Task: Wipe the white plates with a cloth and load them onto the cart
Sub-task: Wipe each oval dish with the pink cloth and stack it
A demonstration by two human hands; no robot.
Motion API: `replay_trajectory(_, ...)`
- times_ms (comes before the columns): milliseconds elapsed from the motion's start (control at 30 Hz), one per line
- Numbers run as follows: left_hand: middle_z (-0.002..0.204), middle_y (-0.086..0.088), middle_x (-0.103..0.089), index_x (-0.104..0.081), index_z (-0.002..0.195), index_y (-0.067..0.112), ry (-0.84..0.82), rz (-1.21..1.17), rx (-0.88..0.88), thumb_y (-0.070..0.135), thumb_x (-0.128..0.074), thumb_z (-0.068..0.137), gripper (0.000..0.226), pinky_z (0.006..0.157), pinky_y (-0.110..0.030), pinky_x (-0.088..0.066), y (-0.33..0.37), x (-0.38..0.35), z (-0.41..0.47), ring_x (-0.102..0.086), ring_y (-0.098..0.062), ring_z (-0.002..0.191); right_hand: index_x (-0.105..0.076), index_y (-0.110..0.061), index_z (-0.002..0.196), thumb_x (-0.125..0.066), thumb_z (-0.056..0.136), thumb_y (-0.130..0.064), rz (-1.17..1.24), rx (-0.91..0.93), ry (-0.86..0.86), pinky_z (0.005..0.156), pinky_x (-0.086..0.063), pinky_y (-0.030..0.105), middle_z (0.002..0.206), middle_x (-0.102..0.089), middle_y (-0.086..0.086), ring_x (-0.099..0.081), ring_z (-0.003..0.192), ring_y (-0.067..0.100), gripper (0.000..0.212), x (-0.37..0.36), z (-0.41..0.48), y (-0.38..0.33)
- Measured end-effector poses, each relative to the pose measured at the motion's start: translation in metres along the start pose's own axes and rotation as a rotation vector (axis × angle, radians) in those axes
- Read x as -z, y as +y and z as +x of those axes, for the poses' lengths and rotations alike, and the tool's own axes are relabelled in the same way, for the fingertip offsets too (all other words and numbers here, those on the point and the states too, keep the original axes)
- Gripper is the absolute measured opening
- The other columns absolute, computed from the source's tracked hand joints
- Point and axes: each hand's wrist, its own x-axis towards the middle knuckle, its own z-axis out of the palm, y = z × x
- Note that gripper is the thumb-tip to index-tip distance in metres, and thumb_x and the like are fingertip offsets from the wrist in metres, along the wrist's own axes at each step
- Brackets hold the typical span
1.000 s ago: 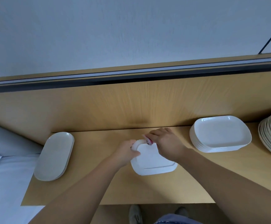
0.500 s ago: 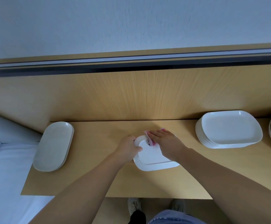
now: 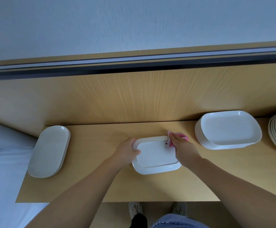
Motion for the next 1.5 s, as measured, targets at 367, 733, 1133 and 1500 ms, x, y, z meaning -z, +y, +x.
replay_trajectory(367,0.132,0.006,-0.050,-0.042,0.144,0.030,-0.239,-0.051,-0.096,0.017,-0.079,0.073,0.082,0.099,-0.030,-0.047,-0.019,0.003,-0.012,-0.053,-0.011,0.115,-0.044,-0.025,0.145,-0.044,0.088,0.006,0.029,0.231,-0.012,0.103,-0.040,0.021,0.148,-0.041,-0.011,-0.040,0.135,0.011,0.065,0.010,0.032,0.006)
replay_trajectory(733,0.121,0.007,-0.056,-0.049,0.140,0.032,-0.076,-0.108,-0.063,0.015,-0.082,0.068,0.081,0.092,-0.030,-0.052,-0.029,-0.015,-0.022,-0.057,-0.010,0.104,-0.030,-0.029,0.151,-0.039,0.100,-0.010,0.241,-0.036,-0.036,0.108,-0.036,0.031,0.156,-0.030,-0.006,-0.037,0.138,0.025,0.054,0.003,-0.002,0.008)
replay_trajectory(1133,0.124,0.013,-0.054,-0.050,0.136,0.033,0.009,-0.083,-0.037,0.023,-0.083,0.067,0.076,0.096,-0.038,-0.052,-0.032,-0.034,-0.039,-0.052,-0.014,0.113,-0.036,-0.034,0.148,-0.037,0.103,-0.022,0.369,-0.141,0.091,0.093,-0.043,0.024,0.148,-0.041,-0.009,-0.049,0.126,0.023,0.046,-0.009,-0.041,0.000)
replay_trajectory(1500,0.124,0.012,-0.055,-0.051,0.134,0.030,0.088,-0.154,0.020,0.023,-0.083,0.069,0.074,0.099,-0.038,-0.049,-0.026,-0.050,-0.050,-0.051,-0.012,0.114,-0.030,-0.029,0.151,-0.037,0.102,-0.015,0.380,-0.261,0.099,0.093,-0.047,0.031,0.151,-0.041,-0.006,-0.051,0.125,0.026,0.052,-0.008,-0.041,-0.016)
